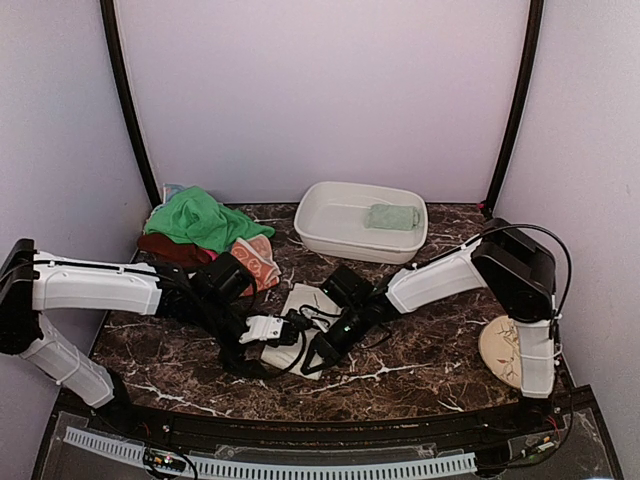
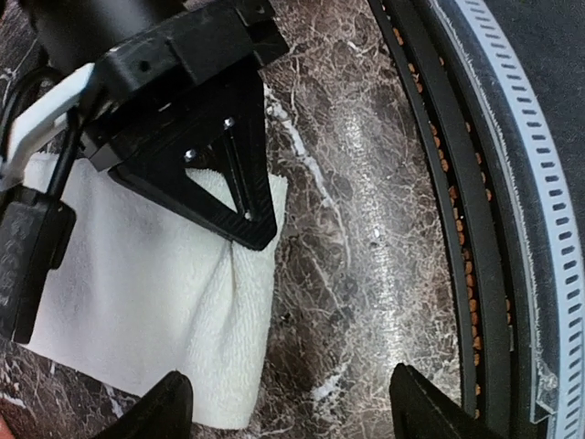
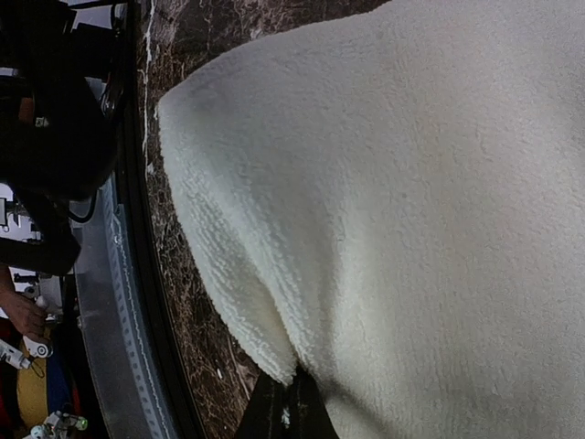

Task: Roll the towels
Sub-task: Roll the towel at the center of the board.

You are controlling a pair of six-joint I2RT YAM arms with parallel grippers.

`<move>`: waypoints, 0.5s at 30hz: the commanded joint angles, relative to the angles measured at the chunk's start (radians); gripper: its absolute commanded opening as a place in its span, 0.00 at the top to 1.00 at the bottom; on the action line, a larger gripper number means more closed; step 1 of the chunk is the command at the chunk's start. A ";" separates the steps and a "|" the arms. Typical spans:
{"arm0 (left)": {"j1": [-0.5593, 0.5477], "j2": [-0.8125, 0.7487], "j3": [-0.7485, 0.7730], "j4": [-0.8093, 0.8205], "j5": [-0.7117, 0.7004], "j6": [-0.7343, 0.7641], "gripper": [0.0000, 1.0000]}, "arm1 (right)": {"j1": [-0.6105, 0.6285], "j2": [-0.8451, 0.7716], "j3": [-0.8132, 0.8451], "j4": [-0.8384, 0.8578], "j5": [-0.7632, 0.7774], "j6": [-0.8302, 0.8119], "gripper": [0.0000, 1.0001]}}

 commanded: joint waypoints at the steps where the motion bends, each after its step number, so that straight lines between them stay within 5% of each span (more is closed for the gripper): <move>1: -0.042 0.050 0.013 0.058 -0.129 0.116 0.25 | -0.003 0.043 0.014 -0.067 -0.023 0.042 1.00; 12: -0.046 0.137 0.003 0.176 -0.211 0.154 0.37 | -0.012 0.036 0.021 -0.085 -0.034 0.056 1.00; 15: -0.046 0.154 0.011 0.170 -0.207 0.146 0.48 | -0.019 0.028 0.013 -0.066 -0.042 0.071 1.00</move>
